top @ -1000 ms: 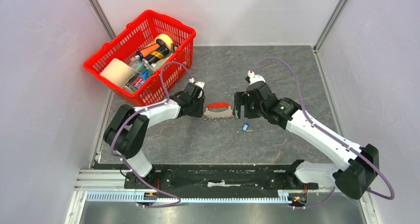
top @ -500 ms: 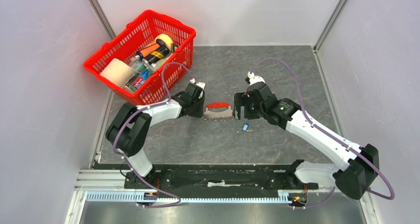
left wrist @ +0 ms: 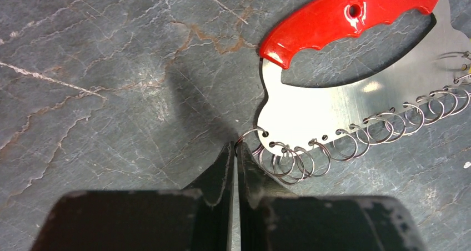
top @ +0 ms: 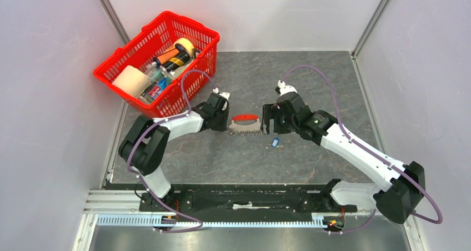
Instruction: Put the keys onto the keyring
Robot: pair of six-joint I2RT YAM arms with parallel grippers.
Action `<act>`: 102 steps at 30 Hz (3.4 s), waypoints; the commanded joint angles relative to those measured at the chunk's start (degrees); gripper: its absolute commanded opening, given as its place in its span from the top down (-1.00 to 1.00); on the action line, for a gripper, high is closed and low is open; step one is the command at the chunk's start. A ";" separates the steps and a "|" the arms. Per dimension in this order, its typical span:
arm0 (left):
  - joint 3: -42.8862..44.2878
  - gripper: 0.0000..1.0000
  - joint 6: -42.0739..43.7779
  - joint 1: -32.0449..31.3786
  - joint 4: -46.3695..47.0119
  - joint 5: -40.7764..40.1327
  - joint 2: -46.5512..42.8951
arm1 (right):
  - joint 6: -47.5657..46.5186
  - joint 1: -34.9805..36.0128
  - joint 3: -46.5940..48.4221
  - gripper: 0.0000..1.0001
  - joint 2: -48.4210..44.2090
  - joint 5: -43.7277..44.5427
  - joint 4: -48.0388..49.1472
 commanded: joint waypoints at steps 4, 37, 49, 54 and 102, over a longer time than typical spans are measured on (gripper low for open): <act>-0.25 0.95 0.31 0.21 3.15 1.12 -1.47 | 0.70 0.06 0.54 -0.87 -1.68 -0.46 1.03; 4.69 0.95 4.84 -1.39 -5.37 27.77 -27.11 | -12.14 0.07 10.04 -0.66 -9.36 -17.01 -6.40; 7.35 0.96 10.77 -3.45 -14.05 40.41 -33.43 | -17.11 2.91 15.32 -0.60 -7.95 -27.28 -5.46; 7.57 0.95 12.30 -4.09 -15.92 43.83 -35.85 | -19.77 5.52 15.34 -0.50 -8.08 -31.22 -4.07; 8.34 0.96 6.72 -5.15 -7.08 60.61 -48.34 | -23.79 19.08 15.61 0.46 -7.66 -35.94 11.16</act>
